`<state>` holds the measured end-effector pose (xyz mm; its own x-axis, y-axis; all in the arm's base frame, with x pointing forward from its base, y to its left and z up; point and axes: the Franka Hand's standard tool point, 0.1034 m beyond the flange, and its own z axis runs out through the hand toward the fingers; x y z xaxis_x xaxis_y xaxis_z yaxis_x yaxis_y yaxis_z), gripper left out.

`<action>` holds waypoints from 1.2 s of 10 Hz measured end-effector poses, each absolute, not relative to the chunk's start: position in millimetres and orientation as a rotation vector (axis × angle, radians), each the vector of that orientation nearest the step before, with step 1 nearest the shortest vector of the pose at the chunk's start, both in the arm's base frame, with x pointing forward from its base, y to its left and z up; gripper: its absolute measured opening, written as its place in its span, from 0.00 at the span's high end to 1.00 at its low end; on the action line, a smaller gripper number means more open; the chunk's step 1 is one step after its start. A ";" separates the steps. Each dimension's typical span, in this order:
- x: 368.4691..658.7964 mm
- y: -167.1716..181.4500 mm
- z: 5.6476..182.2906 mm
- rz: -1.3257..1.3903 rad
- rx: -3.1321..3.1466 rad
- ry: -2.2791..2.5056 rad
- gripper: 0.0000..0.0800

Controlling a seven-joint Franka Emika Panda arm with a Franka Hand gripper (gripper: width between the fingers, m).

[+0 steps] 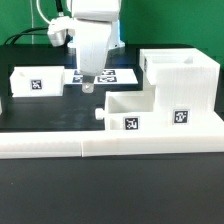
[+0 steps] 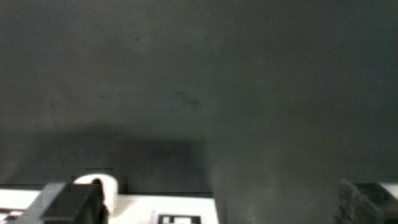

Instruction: Assemble drawer

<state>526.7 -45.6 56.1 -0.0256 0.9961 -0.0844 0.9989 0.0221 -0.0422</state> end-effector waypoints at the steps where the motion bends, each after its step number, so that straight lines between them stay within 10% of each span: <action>1: 525.6 -52.8 44.9 -0.119 2.198 2.249 0.19; 12: 537.5 -27.3 21.1 0.074 2.489 2.181 0.19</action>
Offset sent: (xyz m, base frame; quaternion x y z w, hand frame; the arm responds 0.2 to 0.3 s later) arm 0.0132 0.0289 -0.0175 -0.0005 0.2020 0.0083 0.9794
